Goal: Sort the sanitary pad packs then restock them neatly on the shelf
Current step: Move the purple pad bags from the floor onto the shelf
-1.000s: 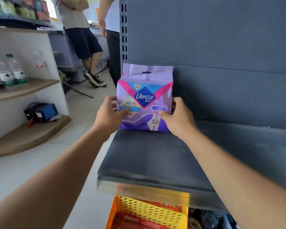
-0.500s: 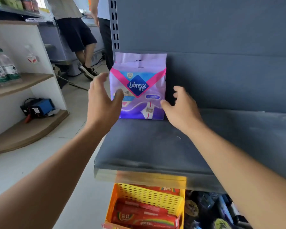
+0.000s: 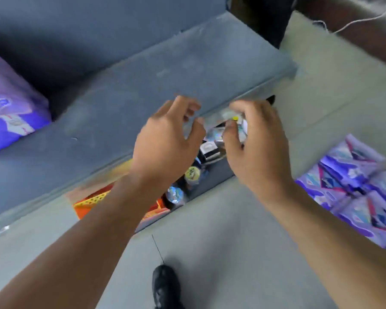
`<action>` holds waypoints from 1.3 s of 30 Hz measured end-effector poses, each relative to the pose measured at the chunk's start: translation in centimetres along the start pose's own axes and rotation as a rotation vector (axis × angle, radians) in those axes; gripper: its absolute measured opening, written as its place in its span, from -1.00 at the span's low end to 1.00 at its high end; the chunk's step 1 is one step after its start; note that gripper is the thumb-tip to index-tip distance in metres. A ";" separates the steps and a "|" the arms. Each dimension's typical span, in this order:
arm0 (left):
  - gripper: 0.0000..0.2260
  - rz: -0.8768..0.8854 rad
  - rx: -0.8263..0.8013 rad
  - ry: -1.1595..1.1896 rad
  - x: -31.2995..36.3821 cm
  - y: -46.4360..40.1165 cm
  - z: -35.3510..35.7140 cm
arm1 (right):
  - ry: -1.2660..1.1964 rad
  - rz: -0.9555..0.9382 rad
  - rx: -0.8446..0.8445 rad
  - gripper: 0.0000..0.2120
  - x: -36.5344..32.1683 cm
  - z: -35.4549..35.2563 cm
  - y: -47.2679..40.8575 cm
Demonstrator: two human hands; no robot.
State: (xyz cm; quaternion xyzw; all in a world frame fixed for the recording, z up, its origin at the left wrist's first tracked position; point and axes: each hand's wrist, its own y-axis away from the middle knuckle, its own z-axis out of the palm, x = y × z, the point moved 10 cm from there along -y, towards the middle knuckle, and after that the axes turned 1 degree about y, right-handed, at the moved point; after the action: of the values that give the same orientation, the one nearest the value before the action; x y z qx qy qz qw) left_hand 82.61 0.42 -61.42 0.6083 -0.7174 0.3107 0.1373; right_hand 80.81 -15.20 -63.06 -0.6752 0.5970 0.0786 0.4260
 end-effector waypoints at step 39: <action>-0.79 -0.097 -1.265 -0.022 26.0 13.5 54.9 | -0.089 1.724 -0.089 -0.60 48.7 -25.7 34.6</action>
State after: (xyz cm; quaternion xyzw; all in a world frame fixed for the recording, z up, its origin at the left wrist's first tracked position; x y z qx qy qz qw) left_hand 73.80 -52.81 -92.44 0.4444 -0.7352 -0.1865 0.4767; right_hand 53.62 -65.78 -93.62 0.0010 0.8801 0.4239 0.2138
